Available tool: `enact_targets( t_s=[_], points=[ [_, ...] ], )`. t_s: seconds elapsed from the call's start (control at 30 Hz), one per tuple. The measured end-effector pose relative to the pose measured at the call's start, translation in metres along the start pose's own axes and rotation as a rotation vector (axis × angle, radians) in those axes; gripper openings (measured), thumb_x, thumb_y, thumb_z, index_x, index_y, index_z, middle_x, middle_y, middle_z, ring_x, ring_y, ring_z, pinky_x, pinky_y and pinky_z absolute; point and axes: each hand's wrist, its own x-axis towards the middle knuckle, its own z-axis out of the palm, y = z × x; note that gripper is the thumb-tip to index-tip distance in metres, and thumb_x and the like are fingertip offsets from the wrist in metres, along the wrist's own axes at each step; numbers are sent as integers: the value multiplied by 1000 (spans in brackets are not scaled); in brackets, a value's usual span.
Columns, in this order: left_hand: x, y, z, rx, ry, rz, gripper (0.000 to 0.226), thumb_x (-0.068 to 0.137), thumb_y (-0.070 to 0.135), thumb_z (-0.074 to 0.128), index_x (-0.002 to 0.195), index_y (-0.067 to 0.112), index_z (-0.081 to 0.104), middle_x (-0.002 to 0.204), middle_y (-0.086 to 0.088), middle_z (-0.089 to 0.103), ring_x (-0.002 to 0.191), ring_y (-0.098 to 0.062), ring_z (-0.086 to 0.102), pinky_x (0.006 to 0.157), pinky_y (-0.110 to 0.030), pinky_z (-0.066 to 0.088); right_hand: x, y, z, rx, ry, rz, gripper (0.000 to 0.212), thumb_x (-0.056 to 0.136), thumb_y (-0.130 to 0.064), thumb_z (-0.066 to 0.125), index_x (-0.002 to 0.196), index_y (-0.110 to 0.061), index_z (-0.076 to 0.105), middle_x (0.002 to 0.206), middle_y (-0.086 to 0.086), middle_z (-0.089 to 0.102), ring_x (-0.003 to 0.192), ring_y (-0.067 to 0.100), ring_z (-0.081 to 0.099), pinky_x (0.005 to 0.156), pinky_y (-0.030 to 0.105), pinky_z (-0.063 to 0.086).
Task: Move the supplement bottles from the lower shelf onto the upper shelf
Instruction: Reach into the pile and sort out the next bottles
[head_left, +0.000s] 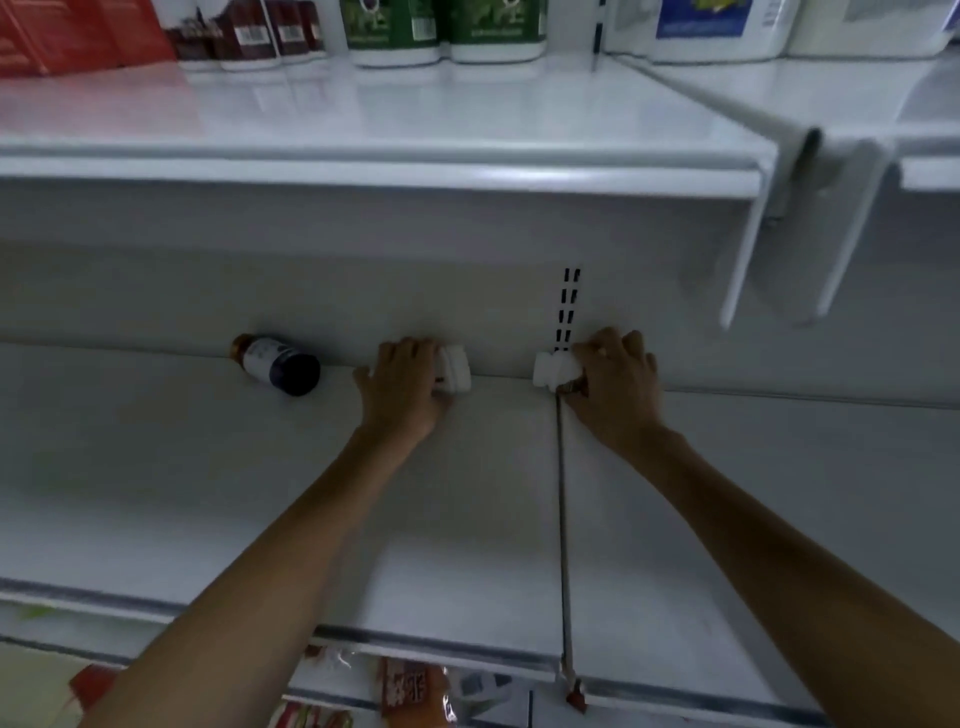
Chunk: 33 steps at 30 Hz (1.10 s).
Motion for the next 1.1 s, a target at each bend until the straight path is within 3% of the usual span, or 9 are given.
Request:
enact_targets(
  t_s=[0.07, 0.2, 0.3, 0.43, 0.5, 0.6, 0.73, 0.9, 1.1],
  points=[
    [-3, 4, -8, -41, -94, -8, 53, 82, 42, 64, 126, 18, 46, 130, -6, 51, 122, -28, 42, 92, -40, 39, -1, -5, -5, -4, -35, -3, 40, 85, -29, 63, 121, -12, 56, 126, 10, 44, 114, 30, 36, 86, 35, 31],
    [-43, 17, -23, -466, -215, -83, 53, 87, 49, 56, 129, 20, 43, 133, -1, 55, 119, -25, 53, 91, -29, 42, -15, -18, -13, 221, -112, 38, 49, 79, -33, 70, 122, -14, 54, 120, 9, 51, 112, 29, 44, 86, 35, 36],
    [-75, 17, -38, -760, -223, -196, 44, 93, 44, 49, 128, 18, 45, 128, -8, 56, 113, -27, 56, 81, -26, 39, -43, -27, -23, 531, -156, 156, 47, 77, -28, 74, 112, -10, 49, 101, 8, 57, 88, 23, 55, 65, 27, 40],
    [-112, 28, -93, -1226, -266, -468, 24, 97, 37, 40, 93, 19, 55, 95, -9, 61, 80, -22, 59, 72, -32, 47, -85, -43, -63, 823, -200, 200, 59, 79, -23, 75, 127, -15, 42, 88, -5, 53, 65, 1, 50, 46, 8, 40],
    [-138, 34, -121, -1391, -319, -522, 17, 95, 35, 45, 91, 22, 54, 85, -5, 58, 76, -20, 58, 68, -31, 46, -107, -52, -89, 891, -193, 174, 64, 82, -19, 71, 135, -22, 36, 82, -14, 50, 57, -7, 50, 46, 2, 38],
    [-186, 37, -149, -1373, -311, -428, 29, 84, 25, 65, 109, 18, 52, 92, -5, 62, 81, -20, 61, 65, -31, 50, -143, -68, -129, 935, -182, 124, 62, 83, -20, 67, 135, -34, 36, 84, -14, 54, 59, -8, 56, 54, 4, 43],
    [-240, 50, -191, -1392, -284, -408, 35, 76, 12, 74, 106, 15, 56, 94, -7, 66, 82, -20, 64, 75, -38, 54, -188, -80, -172, 1138, -203, 116, 44, 86, -16, 64, 124, -30, 46, 90, -10, 56, 76, 8, 59, 75, 36, 55],
    [-273, 84, -238, -1402, -219, -322, 34, 75, 11, 75, 102, 17, 56, 96, -6, 66, 86, -22, 65, 84, -46, 54, -226, -73, -224, 1251, -198, 106, 44, 86, -10, 61, 125, -24, 45, 102, 0, 53, 83, 12, 55, 60, 22, 50],
    [-279, 157, -269, -1460, -281, -173, 31, 77, 15, 74, 100, 21, 54, 89, 1, 61, 80, -14, 59, 70, -34, 53, -256, -16, -291, 1205, -86, 114, 45, 92, -12, 51, 125, -40, 41, 105, -16, 51, 83, 0, 54, 78, 23, 48]
  ],
)
